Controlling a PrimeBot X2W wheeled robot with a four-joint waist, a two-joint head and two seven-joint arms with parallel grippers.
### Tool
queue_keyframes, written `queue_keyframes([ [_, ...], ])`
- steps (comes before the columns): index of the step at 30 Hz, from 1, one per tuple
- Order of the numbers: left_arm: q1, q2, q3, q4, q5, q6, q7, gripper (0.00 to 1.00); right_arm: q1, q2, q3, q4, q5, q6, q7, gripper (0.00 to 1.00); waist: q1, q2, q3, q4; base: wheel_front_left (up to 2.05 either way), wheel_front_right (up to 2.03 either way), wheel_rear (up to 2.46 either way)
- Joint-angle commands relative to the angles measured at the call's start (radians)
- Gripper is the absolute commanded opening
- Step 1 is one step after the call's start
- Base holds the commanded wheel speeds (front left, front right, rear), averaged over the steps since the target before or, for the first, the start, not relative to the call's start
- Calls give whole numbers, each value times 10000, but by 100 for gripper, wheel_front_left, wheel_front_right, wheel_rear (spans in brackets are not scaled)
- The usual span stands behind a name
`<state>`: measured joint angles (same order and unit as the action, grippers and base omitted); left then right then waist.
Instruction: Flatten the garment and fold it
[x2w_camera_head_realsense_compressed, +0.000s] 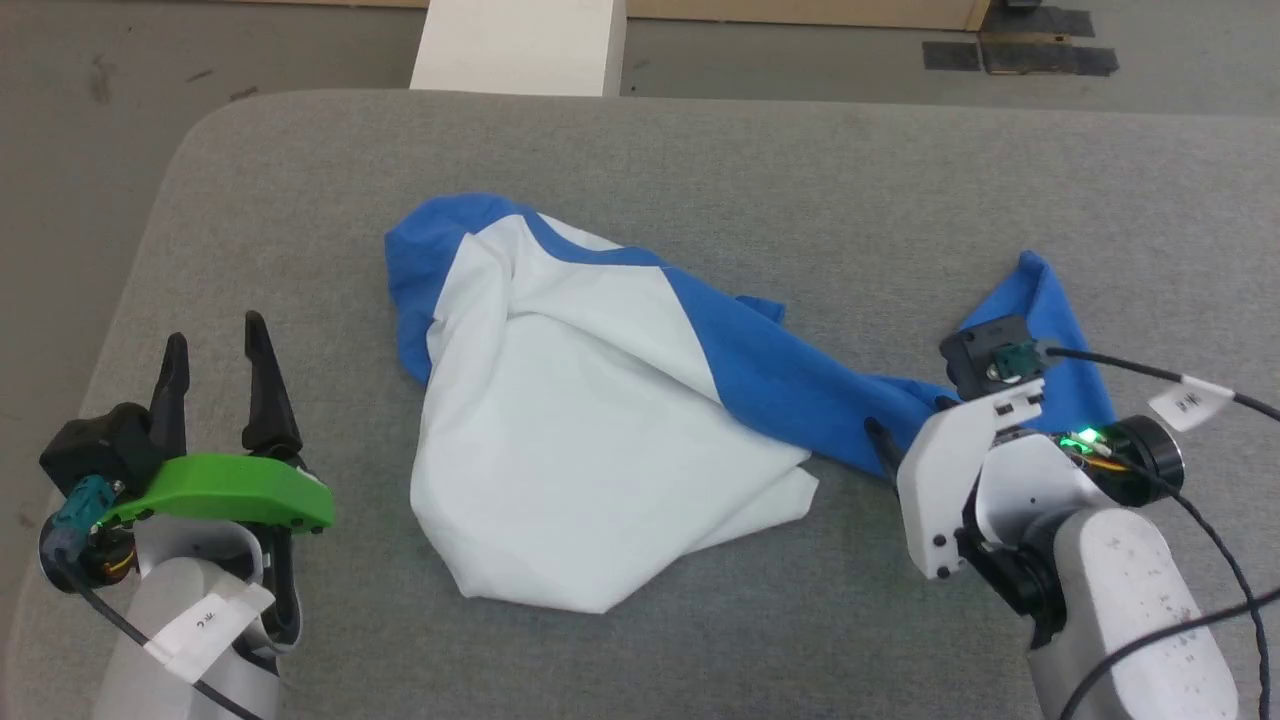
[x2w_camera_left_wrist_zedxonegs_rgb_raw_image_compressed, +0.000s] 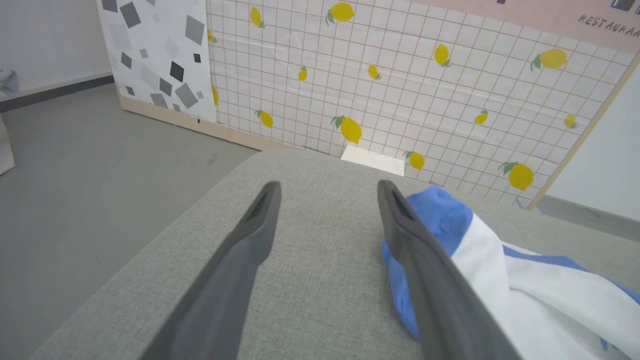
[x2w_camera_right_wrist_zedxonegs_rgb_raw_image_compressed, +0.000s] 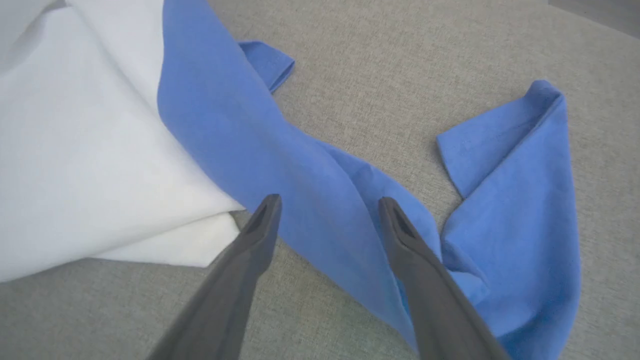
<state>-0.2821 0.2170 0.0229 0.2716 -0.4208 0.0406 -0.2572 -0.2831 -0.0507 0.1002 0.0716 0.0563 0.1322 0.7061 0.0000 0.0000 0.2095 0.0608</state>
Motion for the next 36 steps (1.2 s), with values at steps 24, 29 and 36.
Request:
queue_keyframes([
  [24,84,-153,-324,-357,97,-215,88,100,-889,-885,-3453,43,-768,-15,261,0,0,0,52,-84,0,0,0],
  [29,43,-162,-475,-332,80,-250,223,100,-670,-704,-4274,893,-1318,-15,323,0,0,0,87,-109,0,0,0],
  [36,191,-237,-798,-174,-32,-349,779,100,-551,-134,-4817,830,-441,-15,-1007,100,0,0,-199,-143,0,0,0],
])
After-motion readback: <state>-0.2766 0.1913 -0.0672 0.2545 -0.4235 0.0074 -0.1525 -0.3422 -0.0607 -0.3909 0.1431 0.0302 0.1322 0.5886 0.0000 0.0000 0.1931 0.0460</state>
